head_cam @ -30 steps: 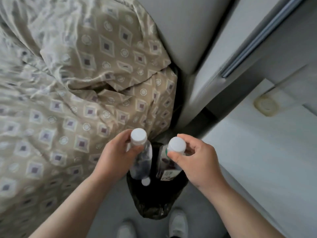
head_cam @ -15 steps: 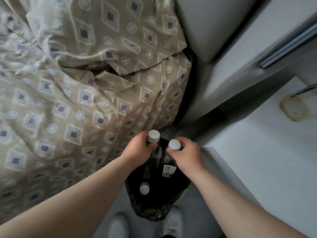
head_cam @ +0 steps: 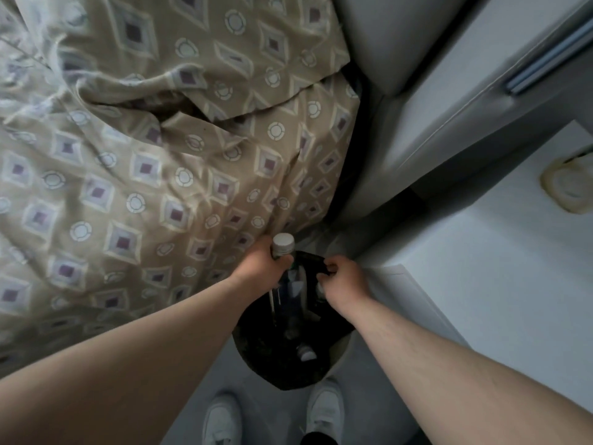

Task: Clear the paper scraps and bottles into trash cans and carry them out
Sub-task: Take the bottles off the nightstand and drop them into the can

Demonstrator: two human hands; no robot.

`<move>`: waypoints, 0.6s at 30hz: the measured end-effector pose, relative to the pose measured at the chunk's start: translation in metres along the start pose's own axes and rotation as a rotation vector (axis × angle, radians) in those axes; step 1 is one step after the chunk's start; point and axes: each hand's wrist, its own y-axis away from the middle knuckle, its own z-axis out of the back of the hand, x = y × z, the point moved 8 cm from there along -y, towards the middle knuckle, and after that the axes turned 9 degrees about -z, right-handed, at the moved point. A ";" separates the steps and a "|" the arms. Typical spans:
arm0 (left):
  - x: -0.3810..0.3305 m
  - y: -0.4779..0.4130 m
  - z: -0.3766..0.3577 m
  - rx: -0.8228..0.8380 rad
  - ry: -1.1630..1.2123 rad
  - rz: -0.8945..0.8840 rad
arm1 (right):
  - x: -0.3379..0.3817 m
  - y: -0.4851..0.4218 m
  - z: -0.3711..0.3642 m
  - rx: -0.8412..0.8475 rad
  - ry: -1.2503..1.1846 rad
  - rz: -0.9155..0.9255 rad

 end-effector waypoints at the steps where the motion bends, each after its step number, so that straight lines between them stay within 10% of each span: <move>1: 0.001 0.001 0.001 0.002 0.009 -0.005 | 0.002 0.002 0.001 0.005 -0.034 0.013; 18: -0.167 0.107 -0.011 -0.074 0.130 -0.293 | 0.049 0.178 0.210 -0.213 -0.592 0.465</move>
